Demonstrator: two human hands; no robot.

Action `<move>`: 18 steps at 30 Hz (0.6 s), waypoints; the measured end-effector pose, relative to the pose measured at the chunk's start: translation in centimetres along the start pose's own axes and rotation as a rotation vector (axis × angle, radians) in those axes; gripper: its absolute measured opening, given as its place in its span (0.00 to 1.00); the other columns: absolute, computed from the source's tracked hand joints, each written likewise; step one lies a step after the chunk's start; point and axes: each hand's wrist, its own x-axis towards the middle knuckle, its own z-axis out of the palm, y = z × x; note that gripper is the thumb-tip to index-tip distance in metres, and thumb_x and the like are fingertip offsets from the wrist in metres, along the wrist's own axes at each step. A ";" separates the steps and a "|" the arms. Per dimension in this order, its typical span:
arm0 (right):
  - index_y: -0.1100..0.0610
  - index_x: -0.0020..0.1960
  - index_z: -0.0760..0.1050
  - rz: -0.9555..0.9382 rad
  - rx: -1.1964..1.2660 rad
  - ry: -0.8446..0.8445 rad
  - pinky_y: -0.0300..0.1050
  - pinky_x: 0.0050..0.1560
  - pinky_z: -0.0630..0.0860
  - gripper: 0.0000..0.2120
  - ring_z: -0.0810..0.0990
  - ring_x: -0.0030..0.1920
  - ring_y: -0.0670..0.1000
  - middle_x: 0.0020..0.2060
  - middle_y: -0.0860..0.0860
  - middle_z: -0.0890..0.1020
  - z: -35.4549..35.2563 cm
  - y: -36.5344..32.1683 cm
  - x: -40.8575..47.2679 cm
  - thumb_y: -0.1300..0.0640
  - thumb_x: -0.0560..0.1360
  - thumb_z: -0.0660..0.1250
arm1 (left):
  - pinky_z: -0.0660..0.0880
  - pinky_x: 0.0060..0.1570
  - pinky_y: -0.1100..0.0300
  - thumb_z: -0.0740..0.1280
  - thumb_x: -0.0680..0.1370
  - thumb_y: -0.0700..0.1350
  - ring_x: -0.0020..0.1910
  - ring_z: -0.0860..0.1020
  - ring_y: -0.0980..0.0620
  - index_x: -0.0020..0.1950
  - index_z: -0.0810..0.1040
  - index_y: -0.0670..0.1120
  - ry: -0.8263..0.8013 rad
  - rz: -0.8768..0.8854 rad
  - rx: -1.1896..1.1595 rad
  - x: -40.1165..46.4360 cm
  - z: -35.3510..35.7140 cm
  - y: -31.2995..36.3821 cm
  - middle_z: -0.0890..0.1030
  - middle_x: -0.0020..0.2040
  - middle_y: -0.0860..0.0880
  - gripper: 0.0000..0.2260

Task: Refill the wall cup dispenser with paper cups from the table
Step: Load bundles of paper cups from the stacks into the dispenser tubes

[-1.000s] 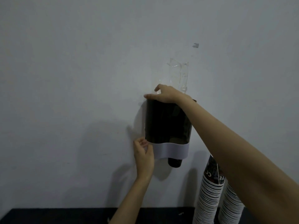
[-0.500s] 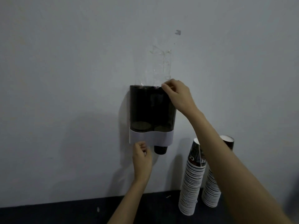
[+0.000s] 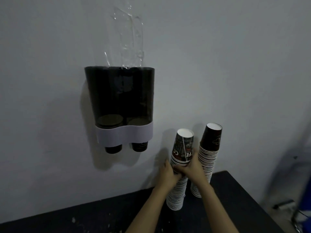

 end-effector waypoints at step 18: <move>0.64 0.56 0.73 -0.019 0.044 0.084 0.43 0.48 0.75 0.29 0.81 0.49 0.54 0.50 0.58 0.83 -0.3 -0.2 0.5 0.58 0.59 0.80 | 0.74 0.60 0.49 0.68 0.71 0.43 0.60 0.75 0.44 0.67 0.64 0.46 0.076 0.041 -0.071 0.1 0.7 0.0 0.76 0.62 0.43 0.26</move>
